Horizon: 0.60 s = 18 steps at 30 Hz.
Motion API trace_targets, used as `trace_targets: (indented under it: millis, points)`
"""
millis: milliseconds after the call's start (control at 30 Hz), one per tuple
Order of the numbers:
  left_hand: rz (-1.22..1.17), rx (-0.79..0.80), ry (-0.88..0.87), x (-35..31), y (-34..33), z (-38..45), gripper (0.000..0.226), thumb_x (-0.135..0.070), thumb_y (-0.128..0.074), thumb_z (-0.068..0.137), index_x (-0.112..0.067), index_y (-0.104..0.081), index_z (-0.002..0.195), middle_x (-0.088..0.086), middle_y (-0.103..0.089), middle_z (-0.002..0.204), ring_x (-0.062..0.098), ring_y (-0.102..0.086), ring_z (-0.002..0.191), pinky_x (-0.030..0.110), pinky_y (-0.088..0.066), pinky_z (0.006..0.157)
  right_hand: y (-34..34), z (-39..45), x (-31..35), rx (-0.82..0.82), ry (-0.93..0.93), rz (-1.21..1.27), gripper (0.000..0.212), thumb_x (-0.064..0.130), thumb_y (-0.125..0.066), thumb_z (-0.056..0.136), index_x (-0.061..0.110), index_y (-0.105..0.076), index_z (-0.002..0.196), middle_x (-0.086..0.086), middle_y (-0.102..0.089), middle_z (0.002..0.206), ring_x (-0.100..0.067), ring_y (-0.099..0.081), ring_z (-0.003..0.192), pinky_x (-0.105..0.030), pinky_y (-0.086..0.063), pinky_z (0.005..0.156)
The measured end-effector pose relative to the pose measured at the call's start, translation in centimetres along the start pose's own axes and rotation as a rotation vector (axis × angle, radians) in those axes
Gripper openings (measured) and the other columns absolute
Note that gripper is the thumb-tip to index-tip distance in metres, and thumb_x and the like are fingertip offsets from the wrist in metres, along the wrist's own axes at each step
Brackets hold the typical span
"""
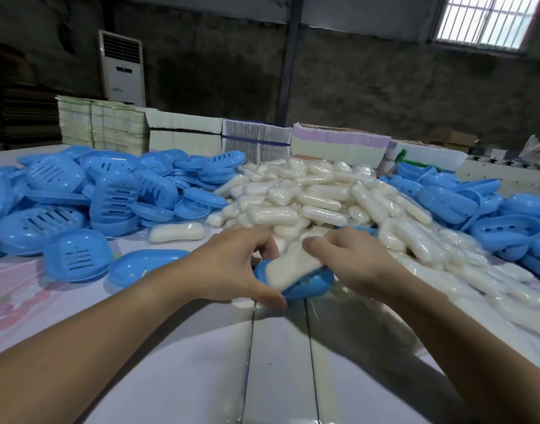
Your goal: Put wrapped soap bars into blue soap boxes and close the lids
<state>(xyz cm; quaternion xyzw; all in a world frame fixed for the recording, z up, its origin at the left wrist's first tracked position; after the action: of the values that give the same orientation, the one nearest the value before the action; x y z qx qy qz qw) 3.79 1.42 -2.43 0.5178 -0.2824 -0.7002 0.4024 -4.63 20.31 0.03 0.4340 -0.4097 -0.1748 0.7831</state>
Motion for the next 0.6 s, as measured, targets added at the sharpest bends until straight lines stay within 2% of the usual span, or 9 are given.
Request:
trace_targets:
  millis: [100,200,233,333,367,500,600]
  points:
    - [0.036,0.018,0.004,-0.1,0.1,0.0,0.057,-0.062,-0.09,0.044,-0.038,-0.065,0.089,-0.02,-0.054,0.099,-0.001,-0.053,0.097,0.034,-0.054,0.089,0.0,-0.4,0.5,0.025,0.052,-0.16,0.055,0.051,-0.047,0.091,0.003,-0.054,0.064,-0.01,-0.058,0.067,-0.024,-0.054,0.07,-0.04,-0.042,0.066]
    - [0.007,0.016,-0.003,-0.2,0.3,-0.1,0.056,-0.057,-0.093,0.047,-0.037,-0.065,0.092,-0.023,-0.058,0.097,-0.002,-0.056,0.096,0.032,-0.054,0.088,0.0,-0.4,0.5,-0.013,0.138,-0.274,0.059,0.056,-0.046,0.087,0.008,-0.042,0.052,-0.005,-0.043,0.055,-0.023,-0.047,0.065,-0.037,-0.035,0.058]
    - [-0.004,0.013,-0.01,-0.2,0.3,-0.1,0.056,-0.055,-0.093,0.048,-0.038,-0.065,0.093,-0.024,-0.059,0.096,-0.003,-0.055,0.096,0.029,-0.053,0.087,0.1,-0.3,0.5,-0.024,0.162,-0.286,0.059,0.059,-0.046,0.085,0.009,-0.043,0.052,-0.003,-0.042,0.056,-0.021,-0.047,0.067,-0.036,-0.035,0.059]
    - [-0.003,0.036,-0.017,-0.2,0.6,-0.2,0.057,-0.055,-0.092,0.051,-0.043,-0.061,0.097,-0.028,-0.058,0.098,-0.008,-0.051,0.1,0.017,-0.05,0.08,1.2,0.1,-0.3,-0.039,0.179,-0.205,0.047,0.063,-0.05,0.079,0.019,-0.059,0.062,0.006,-0.051,0.076,-0.01,-0.047,0.079,-0.032,-0.034,0.067]
    - [0.003,0.05,-0.008,-0.2,0.6,-0.2,0.056,-0.055,-0.092,0.052,-0.042,-0.061,0.097,-0.027,-0.058,0.098,-0.007,-0.052,0.1,0.018,-0.051,0.079,1.8,0.3,-0.6,-0.019,0.182,-0.145,0.041,0.06,-0.053,0.078,0.023,-0.063,0.066,0.007,-0.054,0.081,-0.005,-0.047,0.078,-0.029,-0.034,0.067]
    - [0.028,0.088,0.029,-0.3,0.7,-0.3,0.055,-0.056,-0.091,0.054,-0.04,-0.063,0.099,-0.024,-0.059,0.103,-0.002,-0.056,0.099,0.026,-0.055,0.08,3.1,0.5,-2.2,0.16,0.178,0.023,0.008,0.039,-0.072,0.079,0.032,-0.074,0.082,0.009,-0.06,0.088,-0.007,-0.052,0.077,-0.019,-0.04,0.065]
    - [0.04,0.078,0.023,-0.6,0.8,-0.3,0.054,-0.055,-0.092,0.053,-0.039,-0.065,0.097,-0.019,-0.063,0.1,0.001,-0.056,0.097,0.03,-0.054,0.082,3.1,0.7,-3.1,0.235,0.202,0.082,0.015,0.03,-0.08,0.078,0.036,-0.076,0.091,0.006,-0.06,0.093,-0.004,-0.051,0.077,-0.014,-0.04,0.067]
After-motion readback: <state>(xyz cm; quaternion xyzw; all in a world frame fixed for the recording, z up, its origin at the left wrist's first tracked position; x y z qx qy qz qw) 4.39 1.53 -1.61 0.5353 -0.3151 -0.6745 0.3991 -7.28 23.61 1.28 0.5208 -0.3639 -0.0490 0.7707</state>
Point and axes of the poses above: each hand's wrist, its own z-axis towards the middle knuckle, its own y-axis out of the back of the hand, x = y × z, the point moved 1 cm from there along z, towards the middle knuckle
